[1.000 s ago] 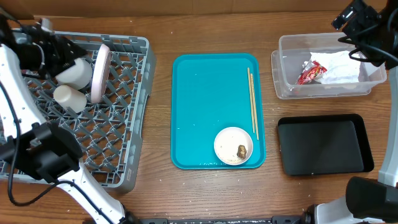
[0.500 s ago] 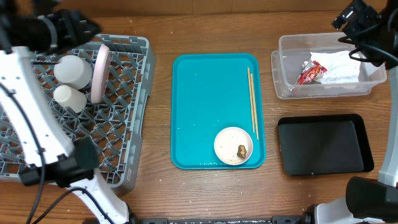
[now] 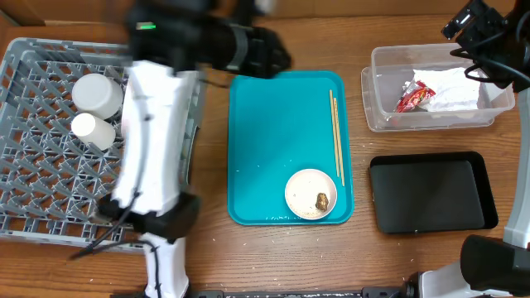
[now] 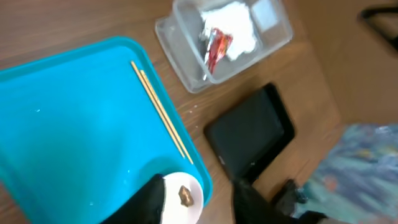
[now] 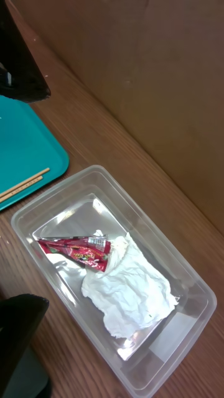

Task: Sort waste into correct bins and load items into the dishwasher
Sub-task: 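Reach the left gripper to the chopsticks on the tray and grasp them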

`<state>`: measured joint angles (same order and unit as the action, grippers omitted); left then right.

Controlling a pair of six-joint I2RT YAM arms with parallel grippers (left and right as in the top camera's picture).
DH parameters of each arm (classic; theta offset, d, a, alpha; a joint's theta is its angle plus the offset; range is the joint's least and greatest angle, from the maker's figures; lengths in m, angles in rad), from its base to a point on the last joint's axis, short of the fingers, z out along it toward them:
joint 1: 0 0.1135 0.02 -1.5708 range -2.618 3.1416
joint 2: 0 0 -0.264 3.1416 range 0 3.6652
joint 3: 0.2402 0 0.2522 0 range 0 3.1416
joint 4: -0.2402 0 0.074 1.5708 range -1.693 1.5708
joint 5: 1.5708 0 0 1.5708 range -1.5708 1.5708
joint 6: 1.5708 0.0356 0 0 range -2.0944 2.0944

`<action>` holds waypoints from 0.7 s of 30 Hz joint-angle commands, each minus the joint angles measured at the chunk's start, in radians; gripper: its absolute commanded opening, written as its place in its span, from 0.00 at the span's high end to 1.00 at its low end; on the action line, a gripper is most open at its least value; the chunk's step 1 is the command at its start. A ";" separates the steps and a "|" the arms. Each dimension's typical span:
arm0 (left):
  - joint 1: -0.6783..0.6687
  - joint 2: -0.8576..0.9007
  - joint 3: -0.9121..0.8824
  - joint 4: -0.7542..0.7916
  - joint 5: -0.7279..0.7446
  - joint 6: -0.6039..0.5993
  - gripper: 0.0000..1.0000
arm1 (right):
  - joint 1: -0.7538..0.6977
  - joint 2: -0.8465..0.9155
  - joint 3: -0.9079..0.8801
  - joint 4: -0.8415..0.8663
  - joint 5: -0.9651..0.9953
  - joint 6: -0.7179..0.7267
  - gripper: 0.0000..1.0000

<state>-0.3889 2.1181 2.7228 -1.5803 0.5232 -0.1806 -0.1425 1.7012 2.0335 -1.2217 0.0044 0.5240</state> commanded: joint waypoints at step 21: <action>-0.332 0.565 0.000 0.225 -0.675 -0.497 0.67 | 0.001 -0.001 0.010 0.004 0.002 0.000 0.00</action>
<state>-0.6964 2.6476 2.7213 -1.3670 -0.0330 -0.6563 -0.1425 1.7012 2.0335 -1.2217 0.0040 0.5236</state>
